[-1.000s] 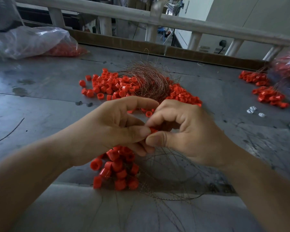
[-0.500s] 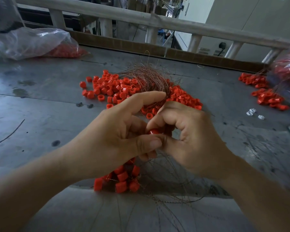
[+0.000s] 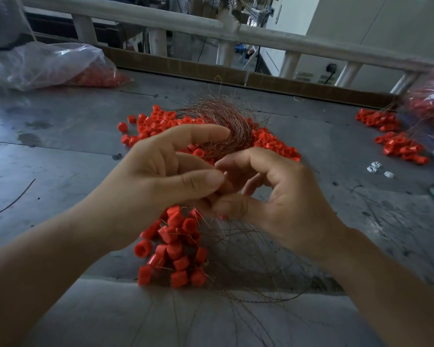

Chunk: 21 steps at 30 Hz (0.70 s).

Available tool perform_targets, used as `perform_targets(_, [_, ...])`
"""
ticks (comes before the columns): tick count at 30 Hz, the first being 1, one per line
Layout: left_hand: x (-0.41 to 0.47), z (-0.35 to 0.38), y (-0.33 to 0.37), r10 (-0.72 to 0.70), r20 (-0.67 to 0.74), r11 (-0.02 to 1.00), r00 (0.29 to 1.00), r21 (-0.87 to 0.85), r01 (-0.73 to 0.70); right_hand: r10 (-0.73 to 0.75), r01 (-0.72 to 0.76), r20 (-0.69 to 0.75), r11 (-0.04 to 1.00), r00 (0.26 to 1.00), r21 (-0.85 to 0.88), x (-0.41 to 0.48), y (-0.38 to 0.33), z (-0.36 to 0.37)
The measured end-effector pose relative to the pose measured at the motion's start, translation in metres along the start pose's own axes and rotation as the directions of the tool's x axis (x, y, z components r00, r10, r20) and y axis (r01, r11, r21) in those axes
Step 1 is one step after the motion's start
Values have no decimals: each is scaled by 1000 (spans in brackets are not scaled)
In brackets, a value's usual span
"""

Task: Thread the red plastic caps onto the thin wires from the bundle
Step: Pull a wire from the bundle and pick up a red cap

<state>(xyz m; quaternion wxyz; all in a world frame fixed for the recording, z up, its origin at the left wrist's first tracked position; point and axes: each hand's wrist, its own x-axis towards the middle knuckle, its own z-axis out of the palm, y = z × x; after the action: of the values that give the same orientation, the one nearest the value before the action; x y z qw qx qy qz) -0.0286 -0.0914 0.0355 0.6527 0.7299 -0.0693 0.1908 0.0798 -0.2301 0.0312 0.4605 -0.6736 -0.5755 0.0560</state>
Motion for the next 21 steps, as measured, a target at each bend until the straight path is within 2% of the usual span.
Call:
perform_targets(3, [1, -8, -3, -7, -54, 1000, 999, -18, 6, 40, -40, 2, 999, 999, 36, 1, 1, 0])
perform_targets(8, [1, -19, -3, -28, -109, 993, 994, -121, 14, 45, -47, -37, 997, 998, -54, 0, 4, -5])
perform_targets(12, [3, -19, -4, -57, -219, 985, 974, -174, 18, 50, -61, -82, 988, 995, -141, 3, 5, -14])
perform_targets(17, [2, -24, -3, -126, -256, 991, 959, 20, 136, 71, -84, -61, 965, 996, -250, 2, 7, -16])
perform_targets(21, [2, -25, -11, -135, -304, 905, 943, 349, 242, 126, -126, -20, 953, 992, -275, 4, 10, -15])
